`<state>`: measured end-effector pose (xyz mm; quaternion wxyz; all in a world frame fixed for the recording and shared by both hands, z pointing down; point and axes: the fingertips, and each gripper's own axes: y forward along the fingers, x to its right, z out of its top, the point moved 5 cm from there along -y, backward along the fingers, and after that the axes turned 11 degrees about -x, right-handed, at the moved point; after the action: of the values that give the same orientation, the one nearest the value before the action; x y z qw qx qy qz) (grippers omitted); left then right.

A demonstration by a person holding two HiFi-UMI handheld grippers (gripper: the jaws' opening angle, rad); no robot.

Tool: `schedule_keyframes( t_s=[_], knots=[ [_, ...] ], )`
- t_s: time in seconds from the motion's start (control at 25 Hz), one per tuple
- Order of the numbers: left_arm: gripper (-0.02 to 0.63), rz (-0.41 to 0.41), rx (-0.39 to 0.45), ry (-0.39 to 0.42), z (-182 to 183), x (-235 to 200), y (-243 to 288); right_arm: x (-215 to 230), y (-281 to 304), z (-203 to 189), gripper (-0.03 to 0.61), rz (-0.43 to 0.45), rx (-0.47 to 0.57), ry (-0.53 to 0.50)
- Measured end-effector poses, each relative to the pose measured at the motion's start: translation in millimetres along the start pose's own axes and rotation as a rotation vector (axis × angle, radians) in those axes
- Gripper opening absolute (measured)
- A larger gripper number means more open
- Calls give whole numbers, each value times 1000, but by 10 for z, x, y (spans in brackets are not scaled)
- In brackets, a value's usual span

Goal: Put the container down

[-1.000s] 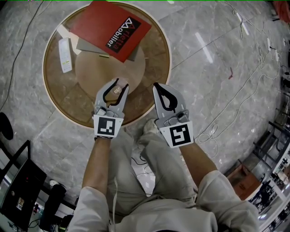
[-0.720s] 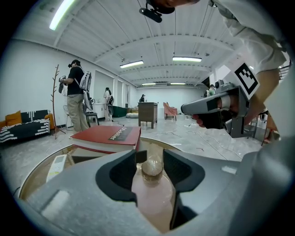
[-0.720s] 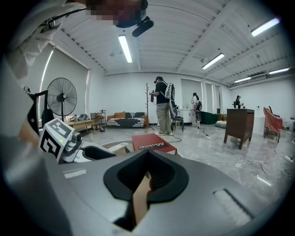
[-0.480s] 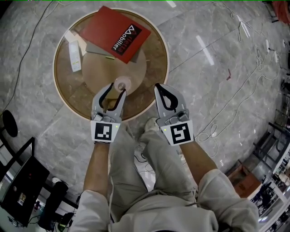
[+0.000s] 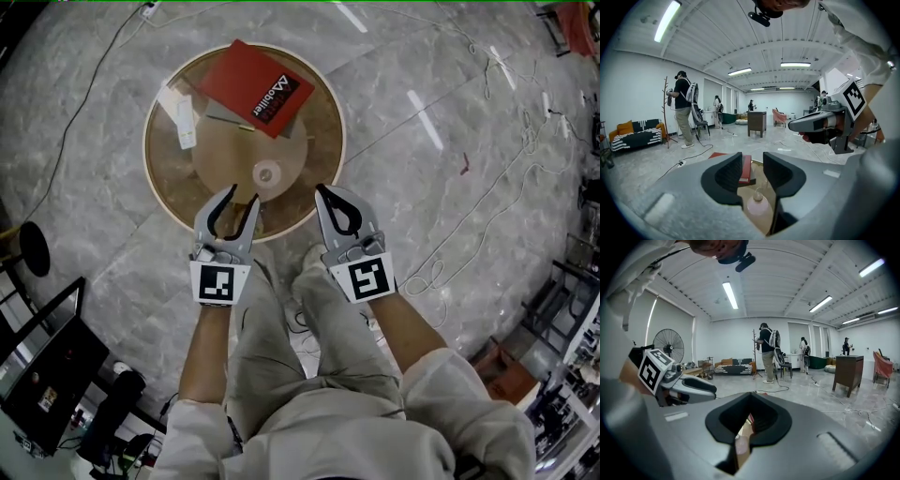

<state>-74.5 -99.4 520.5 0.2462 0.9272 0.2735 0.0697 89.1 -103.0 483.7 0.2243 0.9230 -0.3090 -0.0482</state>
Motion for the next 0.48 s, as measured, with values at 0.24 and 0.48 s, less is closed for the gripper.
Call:
schedule_keyframes(
  t_s=[0.24,0.48],
  knots=[
    [100,18,3,-1,390,-47,-427,-137,-270,388,2,6,-1,-6],
    [43,36,10,11,596,-57,-711,-255,-469,642,2,9,11,-20]
  ],
)
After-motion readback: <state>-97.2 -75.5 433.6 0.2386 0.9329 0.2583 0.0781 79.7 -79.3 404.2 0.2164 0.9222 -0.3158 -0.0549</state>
